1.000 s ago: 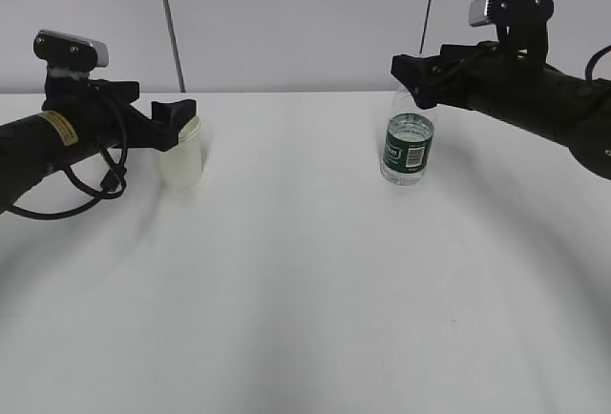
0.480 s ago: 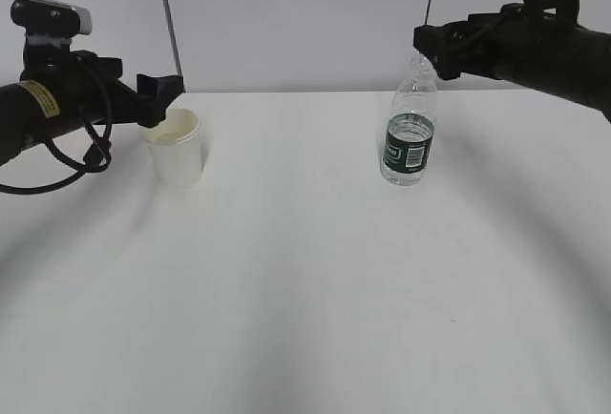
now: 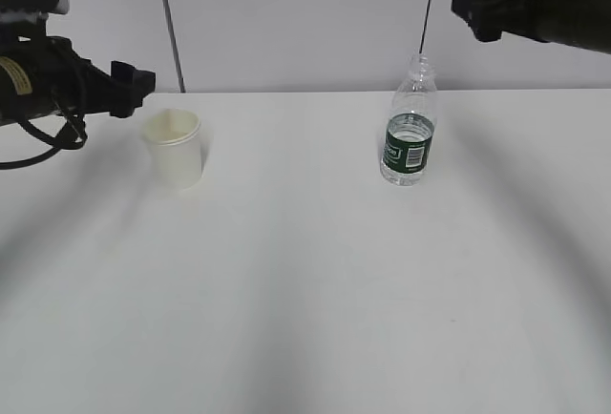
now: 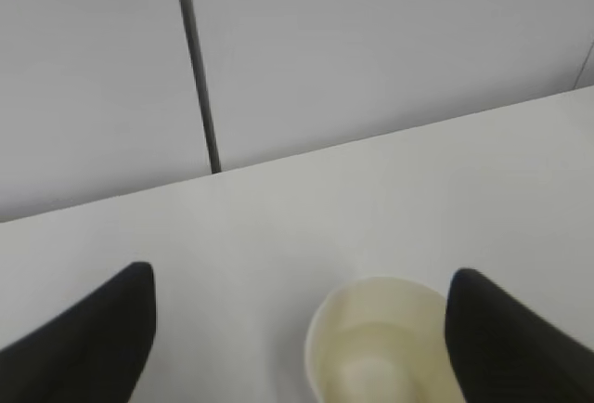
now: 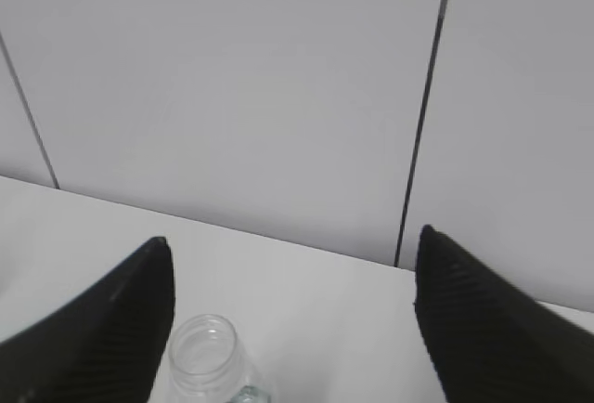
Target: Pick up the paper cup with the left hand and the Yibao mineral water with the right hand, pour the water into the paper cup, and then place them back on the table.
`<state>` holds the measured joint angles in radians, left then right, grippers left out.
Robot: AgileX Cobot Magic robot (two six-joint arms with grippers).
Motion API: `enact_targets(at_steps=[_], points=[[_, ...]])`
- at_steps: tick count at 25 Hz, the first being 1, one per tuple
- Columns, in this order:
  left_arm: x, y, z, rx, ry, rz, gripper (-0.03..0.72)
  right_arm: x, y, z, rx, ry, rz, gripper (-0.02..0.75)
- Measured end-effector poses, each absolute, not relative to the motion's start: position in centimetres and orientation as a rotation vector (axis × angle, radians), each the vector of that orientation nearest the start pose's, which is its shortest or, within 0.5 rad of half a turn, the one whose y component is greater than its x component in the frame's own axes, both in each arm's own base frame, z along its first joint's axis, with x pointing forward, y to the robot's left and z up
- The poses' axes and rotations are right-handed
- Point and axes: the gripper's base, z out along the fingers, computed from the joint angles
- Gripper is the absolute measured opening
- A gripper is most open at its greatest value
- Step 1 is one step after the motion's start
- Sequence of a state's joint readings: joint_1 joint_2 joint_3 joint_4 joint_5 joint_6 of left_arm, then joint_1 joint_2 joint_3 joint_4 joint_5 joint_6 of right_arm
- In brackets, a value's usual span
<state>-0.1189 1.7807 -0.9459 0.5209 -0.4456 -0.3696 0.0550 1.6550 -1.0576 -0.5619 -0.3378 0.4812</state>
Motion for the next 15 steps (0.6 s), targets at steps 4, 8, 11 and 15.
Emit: enact_targets(at_steps=[4, 8, 11, 15], points=[[36.5, -5.8, 22.3, 0.329, 1.931, -0.164, 0.573, 36.7, 3.1, 29.1, -0.184, 1.828, 0.104, 0.593], [35.3, -5.2, 24.6, 0.276, 1.954, -0.121, 0.572, 35.6, 2.5, 30.3, -0.139, 1.867, 0.058, 0.592], [34.3, -4.5, 25.6, 0.203, 2.022, -0.081, 0.568, 34.7, 2.0, 31.0, -0.089, 1.907, 0.029, 0.592], [33.0, -3.6, 26.3, 0.129, 2.124, -0.015, 0.566, 33.3, 1.1, 31.5, 0.001, 2.003, -0.037, 0.592]])
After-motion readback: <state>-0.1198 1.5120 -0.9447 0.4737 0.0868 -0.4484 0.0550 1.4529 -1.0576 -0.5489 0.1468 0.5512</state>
